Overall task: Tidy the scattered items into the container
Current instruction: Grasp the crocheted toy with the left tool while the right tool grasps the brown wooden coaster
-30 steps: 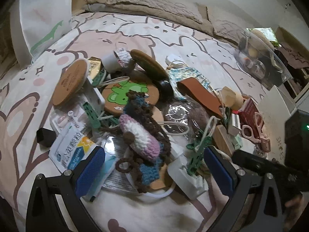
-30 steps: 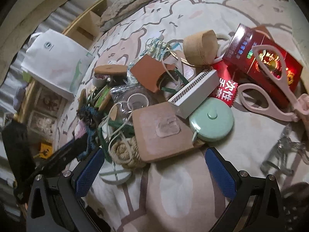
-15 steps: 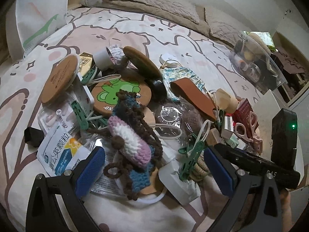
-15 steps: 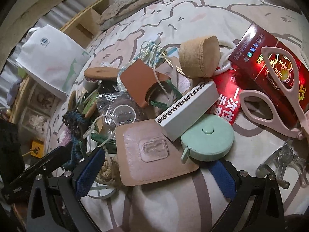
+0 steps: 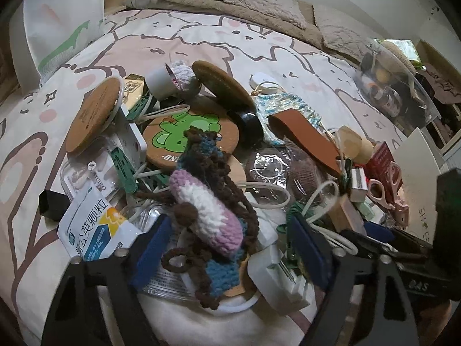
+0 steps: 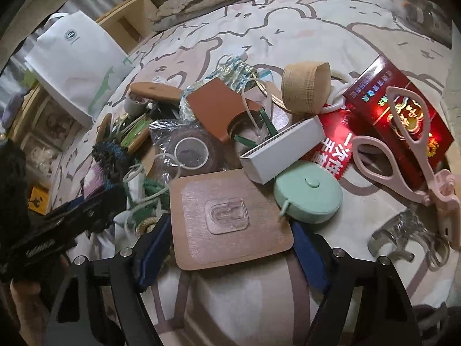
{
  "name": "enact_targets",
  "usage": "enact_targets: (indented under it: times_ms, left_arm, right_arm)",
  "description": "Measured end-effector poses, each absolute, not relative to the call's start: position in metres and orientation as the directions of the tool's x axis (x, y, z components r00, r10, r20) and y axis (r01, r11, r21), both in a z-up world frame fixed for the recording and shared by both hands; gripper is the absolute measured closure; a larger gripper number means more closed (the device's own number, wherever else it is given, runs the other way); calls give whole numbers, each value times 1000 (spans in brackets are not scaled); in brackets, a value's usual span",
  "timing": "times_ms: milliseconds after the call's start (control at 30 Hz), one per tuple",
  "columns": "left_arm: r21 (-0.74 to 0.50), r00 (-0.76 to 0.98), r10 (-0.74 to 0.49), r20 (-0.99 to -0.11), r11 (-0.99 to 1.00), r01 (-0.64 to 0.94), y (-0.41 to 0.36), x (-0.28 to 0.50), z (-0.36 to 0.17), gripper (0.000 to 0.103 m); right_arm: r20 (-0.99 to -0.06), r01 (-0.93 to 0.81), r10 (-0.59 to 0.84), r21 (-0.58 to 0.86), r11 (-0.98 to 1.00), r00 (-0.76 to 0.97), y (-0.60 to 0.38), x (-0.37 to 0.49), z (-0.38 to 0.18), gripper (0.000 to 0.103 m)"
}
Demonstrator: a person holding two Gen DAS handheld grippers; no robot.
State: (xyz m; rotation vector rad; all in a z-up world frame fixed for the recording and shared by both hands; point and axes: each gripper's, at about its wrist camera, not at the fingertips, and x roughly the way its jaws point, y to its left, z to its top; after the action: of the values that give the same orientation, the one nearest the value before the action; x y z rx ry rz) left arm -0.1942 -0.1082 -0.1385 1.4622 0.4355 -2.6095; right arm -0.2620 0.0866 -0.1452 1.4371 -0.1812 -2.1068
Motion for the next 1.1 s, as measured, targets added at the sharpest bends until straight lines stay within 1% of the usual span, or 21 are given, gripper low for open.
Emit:
enact_targets:
  times_ms: [33,133,167,200,233,300,367,433,500,1100]
  left_arm:
    - [-194,-523,37,-851,-949,249,-110,-194,-139,32]
    - [-193,-521,30,-853,-945,262,-113,-194,-140,46]
    - [-186,-521,20,-853,-945,269,-114,-193,-139,54]
    - [-182,-519,13,-855,-944,276,-117,-192,-139,60]
    - [-183,-517,13,-856,-943,279,-119,-192,-140,62]
    - [-181,-512,8,-859,-940,289,-122,-190,-140,70]
    - [-182,-514,4,-858,-937,297,-126,-188,-139,74]
    - [-185,-527,-1,-850,-935,301,-127,-186,-134,75]
    - [-190,-542,-4,-840,-934,302,-129,-183,-129,80]
    - [-179,-596,-33,-802,-940,292,-127,-157,-97,80]
  right_arm:
    - [-810,384,-528,416,-824,-256,88,-260,-144,22]
    - [-805,385,-535,422,-821,-258,91,-255,-139,22]
    - [-803,386,-536,422,-820,-260,92,-254,-138,22]
    - [-803,387,-535,420,-821,-263,92,-253,-136,22]
    - [-803,388,-535,419,-821,-264,92,-253,-135,22]
    - [-802,387,-535,420,-821,-266,93,-252,-133,22]
    - [-802,389,-534,417,-821,-267,93,-251,-132,22]
    - [-803,392,-532,413,-822,-269,94,-251,-131,23]
    - [-803,395,-529,407,-823,-275,95,-249,-128,23]
    - [-769,396,-542,406,-824,-338,106,-231,-92,24]
